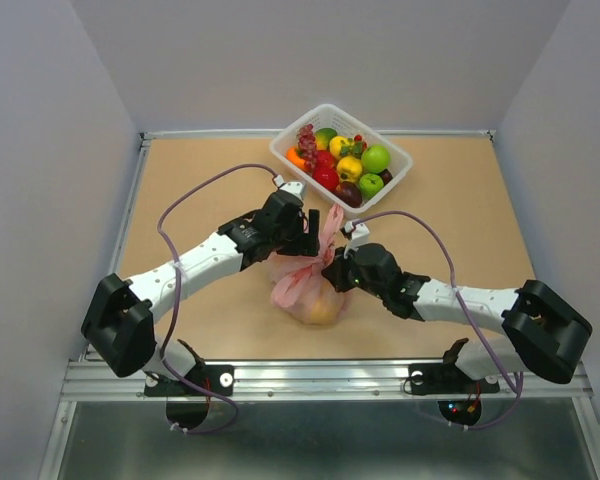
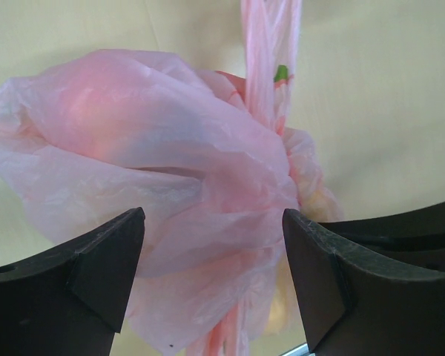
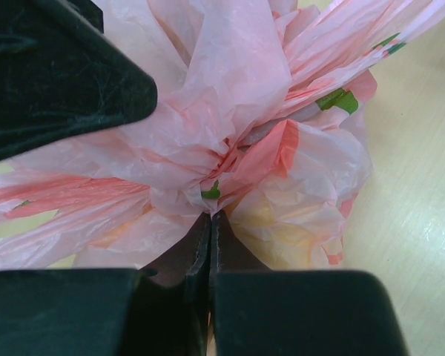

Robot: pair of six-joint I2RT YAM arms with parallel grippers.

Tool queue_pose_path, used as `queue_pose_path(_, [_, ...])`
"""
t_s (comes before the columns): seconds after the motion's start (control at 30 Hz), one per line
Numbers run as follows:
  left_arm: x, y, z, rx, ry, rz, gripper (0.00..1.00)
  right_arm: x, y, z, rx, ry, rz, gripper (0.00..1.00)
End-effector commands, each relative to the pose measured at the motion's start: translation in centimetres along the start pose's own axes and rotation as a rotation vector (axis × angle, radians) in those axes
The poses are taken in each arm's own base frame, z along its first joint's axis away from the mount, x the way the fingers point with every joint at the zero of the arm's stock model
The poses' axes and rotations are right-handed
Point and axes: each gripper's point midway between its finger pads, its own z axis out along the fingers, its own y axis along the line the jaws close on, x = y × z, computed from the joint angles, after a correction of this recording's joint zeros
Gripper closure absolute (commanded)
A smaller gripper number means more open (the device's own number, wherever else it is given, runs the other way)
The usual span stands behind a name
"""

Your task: Untie the knot of the plastic bag and take out the fruit

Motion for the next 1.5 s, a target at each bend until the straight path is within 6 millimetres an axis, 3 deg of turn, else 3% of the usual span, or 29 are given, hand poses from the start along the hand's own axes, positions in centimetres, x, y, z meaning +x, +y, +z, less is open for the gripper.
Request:
queue_pose_path(0.0, [-1.4,-2.9,-1.4,0.097,-0.022,0.004,0.14,-0.7,1.2,-0.4,-0.061,-0.047,-0.034,1.00])
queue_pose_path(0.17, [-0.7,-2.3,-0.3,0.060,-0.001,0.015,0.16,-0.9,1.7,-0.3,-0.085,-0.054,-0.044,1.00])
queue_pose_path(0.27, [0.3,-1.8,1.0,0.030,0.029,0.010,0.25,-0.8,2.0,-0.1,-0.096,-0.049,-0.047,1.00])
queue_pose_path(0.33, [0.4,-1.5,1.5,0.015,0.024,0.001,0.42,-0.7,2.1,0.0,-0.096,-0.044,-0.050,1.00])
queue_pose_path(0.37, [0.5,-1.4,1.7,0.011,0.025,-0.003,0.57,-0.6,2.1,-0.1,-0.096,-0.043,-0.051,0.99])
queue_pose_path(0.5, [-0.7,-1.0,1.5,-0.016,-0.020,0.009,1.00,-0.7,1.8,-0.7,-0.086,-0.051,-0.045,0.99])
queue_pose_path(0.57, [-2.5,-0.3,0.6,-0.045,-0.077,0.014,1.00,-0.9,1.4,-1.2,-0.067,-0.060,-0.045,1.00])
queue_pose_path(0.7, [-6.4,3.0,-1.6,-0.094,-0.181,-0.043,1.00,-1.5,0.2,-2.6,-0.011,-0.086,-0.053,0.99])
queue_pose_path(0.73, [-7.6,5.2,-2.1,-0.128,-0.209,-0.083,1.00,-1.5,-0.1,-3.0,-0.001,-0.089,-0.056,1.00])
queue_pose_path(0.8, [-8.5,6.9,-3.4,-0.130,-0.242,-0.110,1.00,-2.1,-0.3,-4.0,0.005,-0.124,-0.050,1.00])
queue_pose_path(0.83, [-9.3,9.0,-3.9,-0.163,-0.265,-0.134,1.00,-2.2,-0.3,-4.4,0.005,-0.127,-0.050,1.00])
queue_pose_path(1.2, [-8.1,17.7,-7.8,-0.282,-0.397,-0.278,1.00,-5.0,-1.0,-9.4,-0.012,-0.305,-0.033,1.00])
queue_pose_path(1.47, [-8.3,18.1,-9.2,-0.262,-0.440,-0.273,1.00,-5.2,-0.2,-10.9,-0.068,-0.302,-0.127,0.99])
